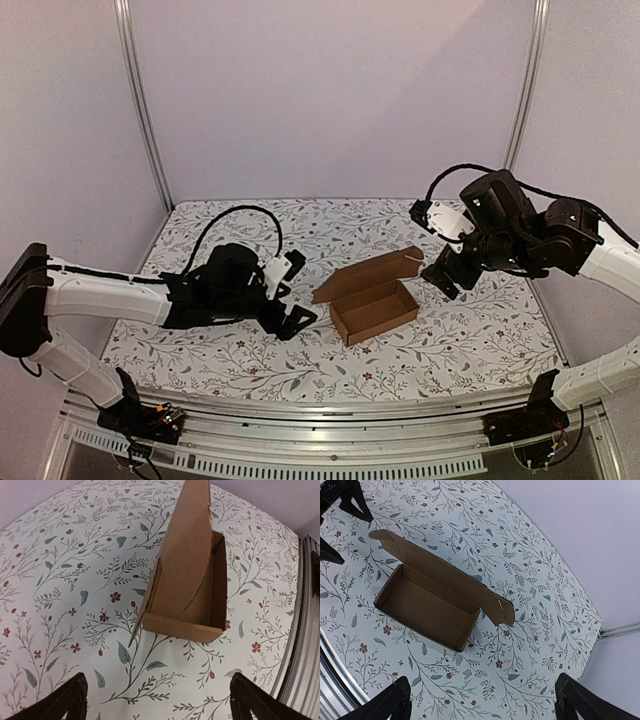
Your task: Fold the paper box
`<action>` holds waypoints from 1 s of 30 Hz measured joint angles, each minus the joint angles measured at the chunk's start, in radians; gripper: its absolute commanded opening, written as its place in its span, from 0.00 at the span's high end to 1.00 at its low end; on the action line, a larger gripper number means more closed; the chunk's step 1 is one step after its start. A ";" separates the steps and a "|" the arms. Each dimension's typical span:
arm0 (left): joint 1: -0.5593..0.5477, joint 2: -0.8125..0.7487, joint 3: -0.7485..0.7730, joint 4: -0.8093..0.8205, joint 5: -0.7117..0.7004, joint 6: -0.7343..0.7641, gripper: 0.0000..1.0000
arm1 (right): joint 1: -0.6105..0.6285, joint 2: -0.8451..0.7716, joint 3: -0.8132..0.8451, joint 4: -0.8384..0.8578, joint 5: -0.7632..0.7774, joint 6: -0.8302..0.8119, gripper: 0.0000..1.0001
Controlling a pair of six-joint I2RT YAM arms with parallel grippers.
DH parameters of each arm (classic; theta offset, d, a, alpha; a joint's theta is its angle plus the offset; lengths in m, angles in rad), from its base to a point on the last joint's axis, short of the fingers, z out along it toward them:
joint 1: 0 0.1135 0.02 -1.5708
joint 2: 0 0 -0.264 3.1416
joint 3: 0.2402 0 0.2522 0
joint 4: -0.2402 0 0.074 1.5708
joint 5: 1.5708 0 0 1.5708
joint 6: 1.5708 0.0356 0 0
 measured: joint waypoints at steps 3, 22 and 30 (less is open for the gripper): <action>0.000 0.058 0.035 0.006 0.003 0.046 0.10 | -0.002 -0.027 -0.023 0.020 -0.026 0.018 0.01; 0.001 0.263 0.248 -0.012 -0.002 0.191 0.55 | -0.003 -0.116 -0.101 0.056 -0.080 0.029 0.01; 0.002 0.265 0.248 -0.026 -0.040 0.196 0.67 | -0.004 -0.121 -0.113 0.058 -0.092 0.029 0.01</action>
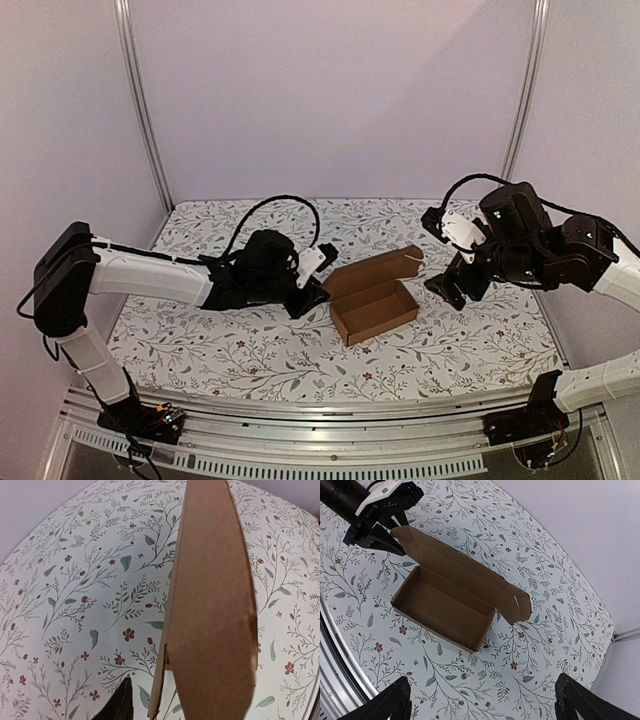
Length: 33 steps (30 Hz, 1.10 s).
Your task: Fold the paper box
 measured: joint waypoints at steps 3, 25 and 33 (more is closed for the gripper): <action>0.000 0.000 0.000 0.000 -0.010 0.000 0.70 | 0.000 0.003 0.000 0.000 -0.002 0.000 0.01; 0.000 -0.031 -0.056 0.003 -0.014 -0.012 0.85 | -0.003 0.054 0.003 0.011 -0.016 0.000 0.01; 0.000 -0.048 -0.056 0.023 -0.014 -0.022 0.97 | -0.004 0.056 0.003 0.012 -0.019 0.000 0.01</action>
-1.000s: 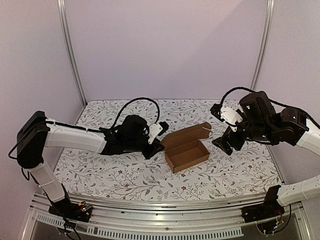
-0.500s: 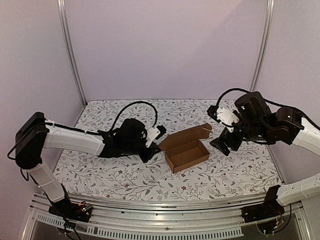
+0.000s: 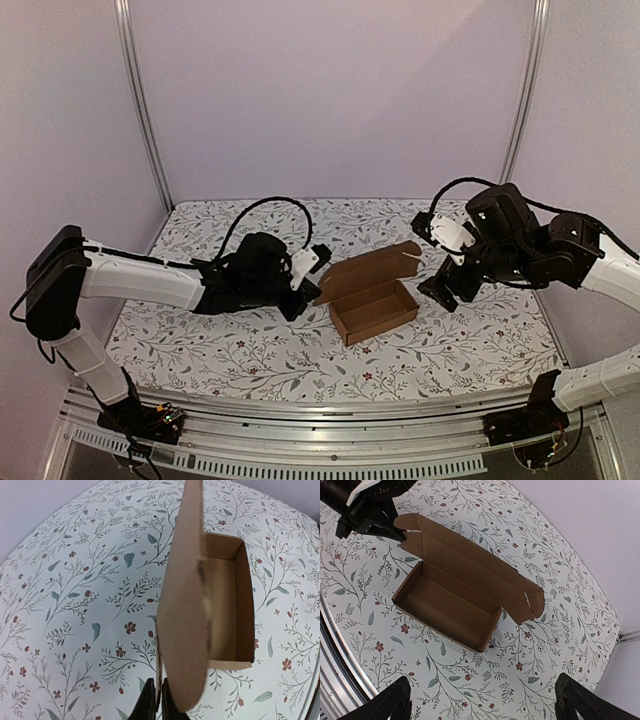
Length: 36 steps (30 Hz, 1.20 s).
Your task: Fold the paper box
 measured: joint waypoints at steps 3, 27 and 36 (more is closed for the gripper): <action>0.000 0.000 0.000 0.001 0.000 0.000 1.00 | 0.000 0.000 0.000 0.000 0.000 0.001 0.01; -0.002 -0.084 -0.073 -0.026 -0.029 0.023 1.00 | -0.266 0.000 -0.248 0.326 -0.206 -0.006 0.06; -0.007 -0.175 -0.162 -0.023 -0.029 0.003 1.00 | -0.324 0.122 -0.312 0.576 -0.304 -0.010 0.10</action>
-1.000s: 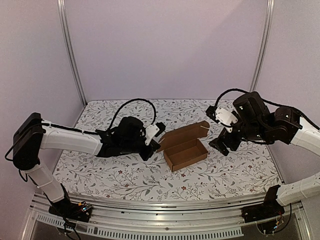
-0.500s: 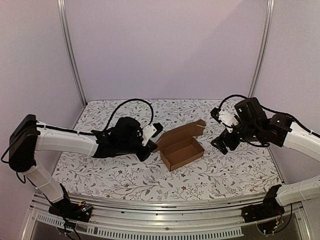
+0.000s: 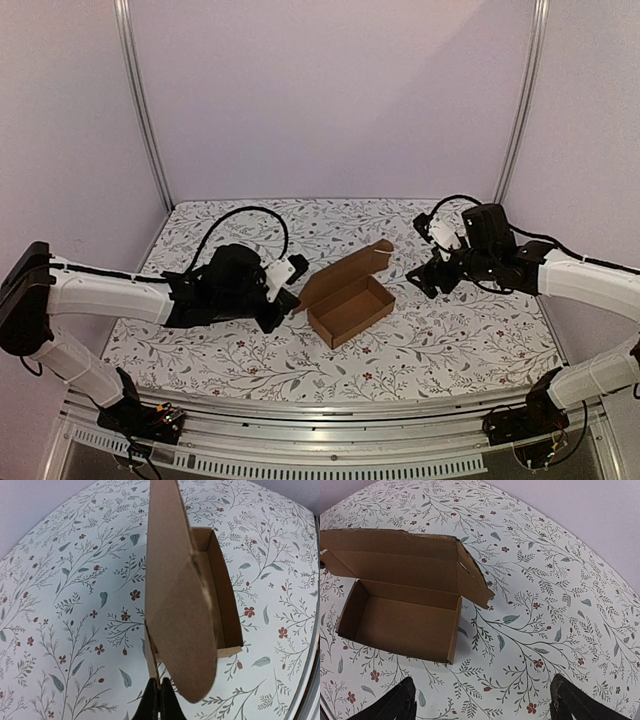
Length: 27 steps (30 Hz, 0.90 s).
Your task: Fold the paper box
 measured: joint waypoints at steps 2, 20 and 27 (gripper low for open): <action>-0.002 -0.028 -0.023 0.000 0.000 -0.009 1.00 | -0.006 0.042 0.004 0.027 -0.028 -0.008 0.11; -0.006 -0.191 -0.150 -0.001 0.005 -0.078 1.00 | -0.057 0.273 0.150 0.085 -0.364 -0.156 0.31; -0.006 -0.191 -0.150 -0.004 0.005 -0.077 1.00 | -0.057 0.348 0.156 0.088 -0.417 -0.182 0.36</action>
